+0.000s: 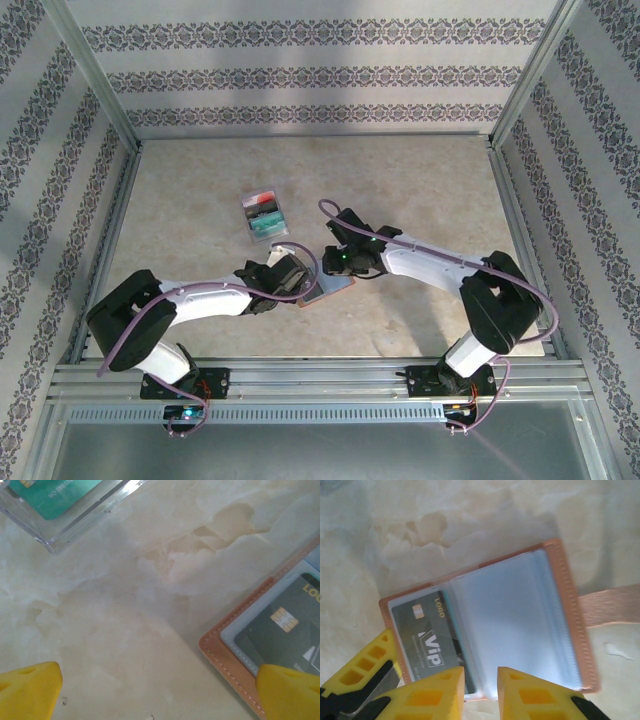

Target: Take the credit cards out of the card holder

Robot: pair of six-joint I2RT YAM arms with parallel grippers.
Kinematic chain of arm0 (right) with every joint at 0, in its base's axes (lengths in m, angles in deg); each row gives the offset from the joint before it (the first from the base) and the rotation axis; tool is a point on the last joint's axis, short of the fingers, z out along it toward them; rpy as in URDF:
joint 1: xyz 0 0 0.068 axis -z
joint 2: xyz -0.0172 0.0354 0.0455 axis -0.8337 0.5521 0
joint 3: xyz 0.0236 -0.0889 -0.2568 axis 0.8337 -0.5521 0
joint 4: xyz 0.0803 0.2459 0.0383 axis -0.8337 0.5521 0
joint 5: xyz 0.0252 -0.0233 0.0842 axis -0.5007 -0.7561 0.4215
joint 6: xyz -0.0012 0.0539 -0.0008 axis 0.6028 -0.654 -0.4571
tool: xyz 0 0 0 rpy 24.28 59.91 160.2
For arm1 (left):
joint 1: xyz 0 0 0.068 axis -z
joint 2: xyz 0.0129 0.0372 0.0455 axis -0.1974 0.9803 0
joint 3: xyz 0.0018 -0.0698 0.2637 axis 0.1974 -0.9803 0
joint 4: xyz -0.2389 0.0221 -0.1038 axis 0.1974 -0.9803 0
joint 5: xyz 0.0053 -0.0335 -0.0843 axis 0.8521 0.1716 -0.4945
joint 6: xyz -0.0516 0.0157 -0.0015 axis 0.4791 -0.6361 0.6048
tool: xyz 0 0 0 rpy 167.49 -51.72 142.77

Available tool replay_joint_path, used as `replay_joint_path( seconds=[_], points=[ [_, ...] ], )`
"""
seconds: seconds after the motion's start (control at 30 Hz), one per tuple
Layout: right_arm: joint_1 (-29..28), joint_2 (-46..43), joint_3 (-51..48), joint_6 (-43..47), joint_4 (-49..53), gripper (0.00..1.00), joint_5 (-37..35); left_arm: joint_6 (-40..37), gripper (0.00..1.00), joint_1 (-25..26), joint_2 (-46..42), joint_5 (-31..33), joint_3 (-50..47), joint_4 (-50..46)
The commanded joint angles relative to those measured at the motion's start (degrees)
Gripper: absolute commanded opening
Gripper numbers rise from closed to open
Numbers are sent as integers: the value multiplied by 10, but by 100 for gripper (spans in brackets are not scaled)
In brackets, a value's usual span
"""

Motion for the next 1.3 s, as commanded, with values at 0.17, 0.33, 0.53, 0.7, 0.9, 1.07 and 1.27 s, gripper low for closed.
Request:
replay_joint_path(
  seconds=[0.17, 0.33, 0.53, 0.7, 0.9, 1.07, 1.27],
  points=[
    [-8, 58, 9, -15, -54, 25, 63, 13, 99, -28, 12, -22, -27, 30],
    [-10, 79, 10, -20, -64, 26, 61, 14, 99, -32, 14, -21, -30, 33],
    [-14, 92, 9, -20, -77, 27, 69, 10, 99, -33, 17, -22, -27, 30],
    [-14, 93, 1, -18, -94, 27, 79, 12, 99, -33, 18, -21, -27, 25],
    [-14, 101, -4, -20, -101, 27, 86, 14, 99, -33, 18, -20, -26, 22],
    [-12, 106, -11, -21, -102, 28, 80, 14, 99, -33, 18, -20, -25, 20],
    [-10, 114, -16, -21, -105, 28, 82, 13, 99, -33, 19, -18, -24, 18]
  ],
)
